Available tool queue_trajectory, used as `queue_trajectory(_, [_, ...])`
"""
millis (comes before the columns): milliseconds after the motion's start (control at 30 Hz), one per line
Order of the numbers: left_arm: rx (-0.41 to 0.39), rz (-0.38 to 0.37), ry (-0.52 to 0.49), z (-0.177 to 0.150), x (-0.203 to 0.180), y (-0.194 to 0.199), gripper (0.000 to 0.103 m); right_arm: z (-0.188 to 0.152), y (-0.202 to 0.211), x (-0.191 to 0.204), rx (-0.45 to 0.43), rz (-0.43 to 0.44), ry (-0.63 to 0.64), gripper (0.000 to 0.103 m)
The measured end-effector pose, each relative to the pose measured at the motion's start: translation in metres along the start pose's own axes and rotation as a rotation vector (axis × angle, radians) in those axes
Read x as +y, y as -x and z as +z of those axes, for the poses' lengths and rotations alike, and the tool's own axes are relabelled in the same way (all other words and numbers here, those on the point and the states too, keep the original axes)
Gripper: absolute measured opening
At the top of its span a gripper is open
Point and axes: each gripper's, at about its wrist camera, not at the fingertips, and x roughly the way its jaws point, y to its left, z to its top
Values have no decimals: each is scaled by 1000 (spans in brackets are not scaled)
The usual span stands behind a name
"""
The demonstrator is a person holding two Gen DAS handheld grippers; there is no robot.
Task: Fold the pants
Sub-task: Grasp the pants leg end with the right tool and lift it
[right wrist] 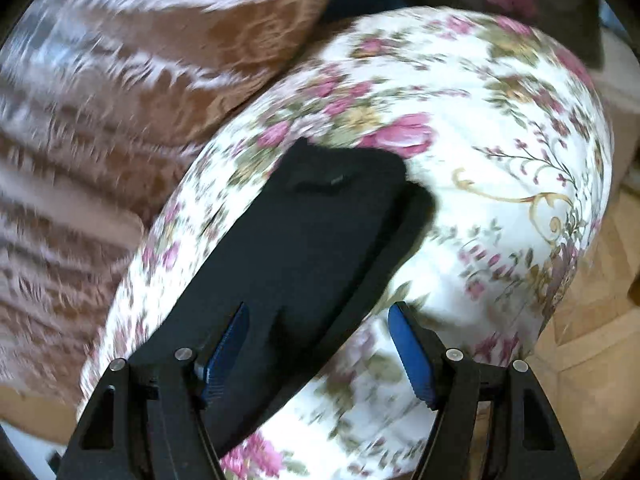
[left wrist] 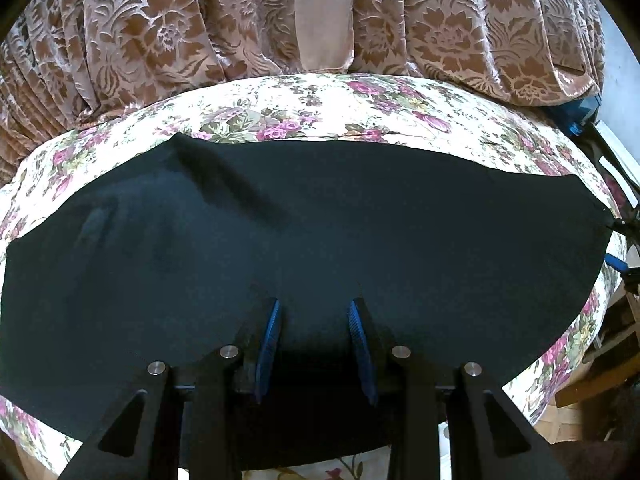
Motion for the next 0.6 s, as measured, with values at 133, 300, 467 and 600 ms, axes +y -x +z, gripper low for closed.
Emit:
queue_trajectory(133, [0, -4, -4, 0, 1, -1, 35, 13, -10, -12, -10, 68, -68, 72])
queue_trajectory(300, [0, -4, -8, 0, 0, -2, 35, 27, -24, -16, -15, 97, -88, 54])
queue_trajectory(467, [4, -17, 5, 2, 3, -1, 35, 34, -38, -12, 4, 82, -48, 18])
queue_trajectory(600, [1, -39, 35, 5, 9, 3, 35, 33, -28, 22, -26, 4, 108, 16])
